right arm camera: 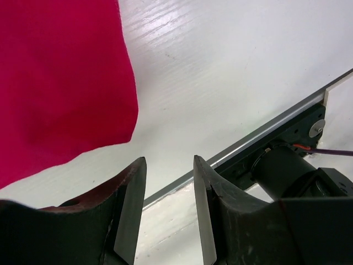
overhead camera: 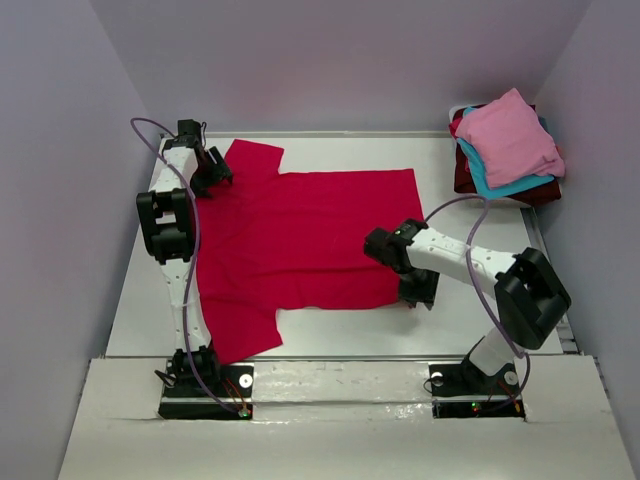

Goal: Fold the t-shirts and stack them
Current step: Flatten the tshirt out

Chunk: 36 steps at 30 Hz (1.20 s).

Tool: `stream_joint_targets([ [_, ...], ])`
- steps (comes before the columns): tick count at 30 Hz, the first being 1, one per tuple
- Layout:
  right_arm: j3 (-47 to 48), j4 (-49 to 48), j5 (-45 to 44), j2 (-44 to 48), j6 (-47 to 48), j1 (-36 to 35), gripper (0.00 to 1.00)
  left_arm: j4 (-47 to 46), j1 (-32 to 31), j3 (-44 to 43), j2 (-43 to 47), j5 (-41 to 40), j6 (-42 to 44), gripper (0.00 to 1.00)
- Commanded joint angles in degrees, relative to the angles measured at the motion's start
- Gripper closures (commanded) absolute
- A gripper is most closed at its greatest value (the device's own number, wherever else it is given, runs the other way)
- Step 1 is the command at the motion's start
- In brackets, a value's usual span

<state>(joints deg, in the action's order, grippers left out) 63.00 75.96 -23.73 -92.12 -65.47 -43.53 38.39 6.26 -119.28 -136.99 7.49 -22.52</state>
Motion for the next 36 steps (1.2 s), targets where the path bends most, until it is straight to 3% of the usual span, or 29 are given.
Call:
stream_joint_targets([
  [1,4.15,0.95,0.43,1.76,0.08,0.29,0.54,-0.07,0.42,-2.0,1.11,0.6,0.64,0.2],
  [14,10.12,-8.9,2.45,-7.99,7.72,7.22,0.55,-0.25,0.42,-1.13,1.64,0.78,0.9,0.2],
  [36,18.37,-25.07,18.89,-22.84,18.89,7.23,0.55,1.33,0.42,-2.88,1.64,-0.63,1.17,0.2],
])
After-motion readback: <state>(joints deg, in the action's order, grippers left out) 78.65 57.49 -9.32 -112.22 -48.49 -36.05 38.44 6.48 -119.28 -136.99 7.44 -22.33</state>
